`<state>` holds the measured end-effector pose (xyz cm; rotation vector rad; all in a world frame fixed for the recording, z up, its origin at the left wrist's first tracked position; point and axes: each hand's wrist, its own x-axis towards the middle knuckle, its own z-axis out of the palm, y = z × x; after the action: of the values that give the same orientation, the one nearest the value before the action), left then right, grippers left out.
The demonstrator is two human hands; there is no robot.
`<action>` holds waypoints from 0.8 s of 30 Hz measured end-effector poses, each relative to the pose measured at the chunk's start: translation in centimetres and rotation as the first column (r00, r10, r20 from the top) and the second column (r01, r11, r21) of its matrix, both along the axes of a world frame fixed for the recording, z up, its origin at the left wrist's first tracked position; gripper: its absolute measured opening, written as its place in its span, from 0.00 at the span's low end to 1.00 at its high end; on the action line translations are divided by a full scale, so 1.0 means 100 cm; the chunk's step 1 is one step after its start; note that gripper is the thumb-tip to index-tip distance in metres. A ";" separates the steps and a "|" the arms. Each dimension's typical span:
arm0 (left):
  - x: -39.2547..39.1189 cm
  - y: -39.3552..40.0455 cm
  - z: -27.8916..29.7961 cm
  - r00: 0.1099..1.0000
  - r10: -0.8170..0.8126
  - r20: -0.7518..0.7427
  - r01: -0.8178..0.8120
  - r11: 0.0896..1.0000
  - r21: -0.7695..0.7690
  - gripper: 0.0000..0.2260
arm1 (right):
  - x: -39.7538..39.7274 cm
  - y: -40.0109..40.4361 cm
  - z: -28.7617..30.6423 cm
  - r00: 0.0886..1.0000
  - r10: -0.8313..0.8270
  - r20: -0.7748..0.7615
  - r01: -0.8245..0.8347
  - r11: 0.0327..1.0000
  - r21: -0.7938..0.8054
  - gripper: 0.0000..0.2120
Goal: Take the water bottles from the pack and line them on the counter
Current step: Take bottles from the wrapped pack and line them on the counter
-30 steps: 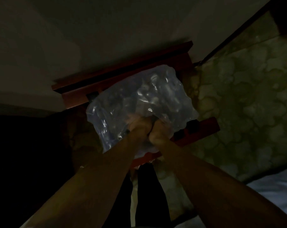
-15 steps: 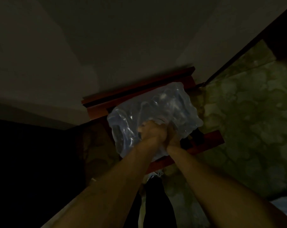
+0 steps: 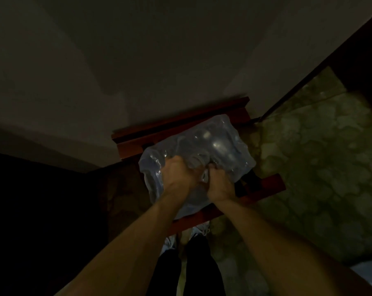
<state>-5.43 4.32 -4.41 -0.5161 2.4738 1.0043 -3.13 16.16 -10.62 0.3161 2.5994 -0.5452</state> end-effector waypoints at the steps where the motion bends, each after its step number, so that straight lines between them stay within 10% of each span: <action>1: 0.003 -0.004 0.000 1.000 0.007 0.006 -0.007 1.000 -0.001 0.18 | -0.001 0.001 0.000 1.000 0.008 0.030 -0.008 1.000 0.003 0.13; 6: 0.019 -0.016 0.003 0.985 0.165 0.055 -0.169 0.981 0.093 0.18 | 0.007 0.001 0.025 1.000 0.016 0.027 -0.016 1.000 0.020 0.24; 11: 0.012 -0.022 0.026 0.835 0.365 0.411 -0.509 0.797 0.326 0.28 | 0.000 0.009 0.063 0.992 -0.106 0.067 0.109 0.993 -0.039 0.19; 24: 0.010 -0.032 0.125 0.873 0.084 0.481 -0.430 0.599 0.675 0.14 | -0.046 0.027 0.211 0.947 -0.160 0.278 0.177 0.983 -0.039 0.18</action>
<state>-4.48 1.15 8.06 -0.7066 1.4021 1.7365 -7.73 18.82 10.47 0.5560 2.2951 -0.5959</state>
